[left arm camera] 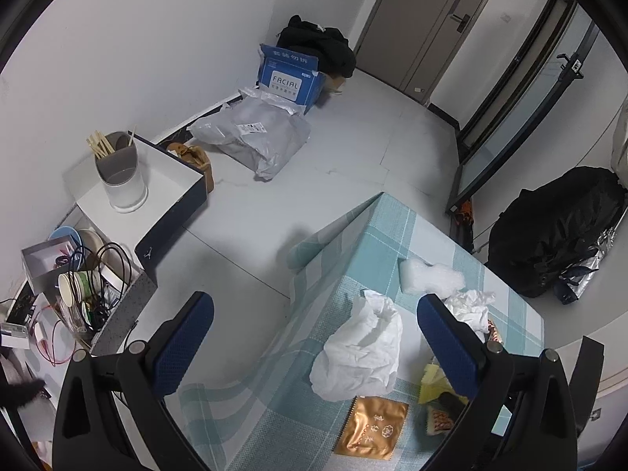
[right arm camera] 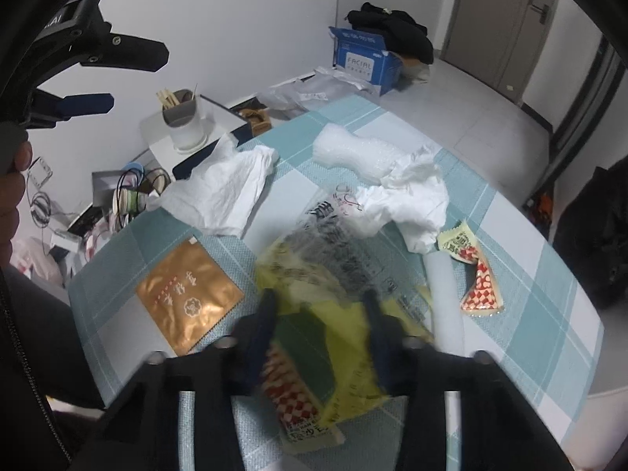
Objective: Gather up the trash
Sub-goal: 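Grasp the yellow-and-clear bread bag with the right tool while the left grasps the white tissue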
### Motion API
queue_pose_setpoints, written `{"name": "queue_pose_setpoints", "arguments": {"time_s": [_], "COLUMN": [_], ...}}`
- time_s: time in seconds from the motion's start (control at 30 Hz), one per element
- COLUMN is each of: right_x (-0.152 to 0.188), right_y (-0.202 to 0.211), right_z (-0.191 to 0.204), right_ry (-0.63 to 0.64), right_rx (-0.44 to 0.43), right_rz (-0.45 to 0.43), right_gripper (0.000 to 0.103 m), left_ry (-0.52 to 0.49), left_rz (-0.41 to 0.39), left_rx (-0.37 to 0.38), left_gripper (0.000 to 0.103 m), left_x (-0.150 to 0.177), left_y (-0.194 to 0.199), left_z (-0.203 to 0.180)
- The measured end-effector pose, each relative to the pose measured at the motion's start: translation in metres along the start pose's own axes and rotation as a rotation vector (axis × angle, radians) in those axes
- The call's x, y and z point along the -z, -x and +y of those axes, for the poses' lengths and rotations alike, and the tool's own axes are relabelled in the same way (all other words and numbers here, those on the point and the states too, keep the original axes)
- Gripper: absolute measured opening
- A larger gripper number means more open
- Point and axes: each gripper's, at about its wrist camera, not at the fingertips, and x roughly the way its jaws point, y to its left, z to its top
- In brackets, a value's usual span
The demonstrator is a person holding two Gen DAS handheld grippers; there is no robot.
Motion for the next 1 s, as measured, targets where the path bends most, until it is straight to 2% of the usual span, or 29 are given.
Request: {"name": "queue_pose_setpoints", "arguments": {"time_s": [0.07,0.13,0.23,0.7,0.87,1.0], "right_x": [0.001,0.001,0.001,0.002,0.006,0.008], "right_y": [0.001,0.003,0.009,0.068,0.087,0.098], "right_z": [-0.003,-0.007,-0.006,-0.007,-0.019,-0.035], "right_ry": [-0.015,-0.034,-0.029,-0.041,-0.066,-0.106], "right_rx": [-0.01,-0.019,-0.009,-0.019,-0.025,-0.037], "right_rz": [-0.007,-0.01,-0.038,-0.179,-0.226,-0.25], "right_gripper": [0.026,0.016,0.011,0.009,0.009,0.009], "left_ry": [0.009,0.015,0.014,0.044,-0.019,-0.077], "left_rz": [0.005,0.011,0.02,0.145,0.252,0.305], "left_rx": [0.004,0.012,0.019,0.069,0.099,0.093], "left_gripper": [0.102,0.102,0.102,0.102,0.102,0.101], "left_x": [0.0,0.001,0.001,0.004,0.005,0.005], "left_y": [0.0,0.0,-0.002,-0.028,-0.048,-0.061], "left_z": [0.002,0.002,0.003,0.008,-0.006,-0.023]}}
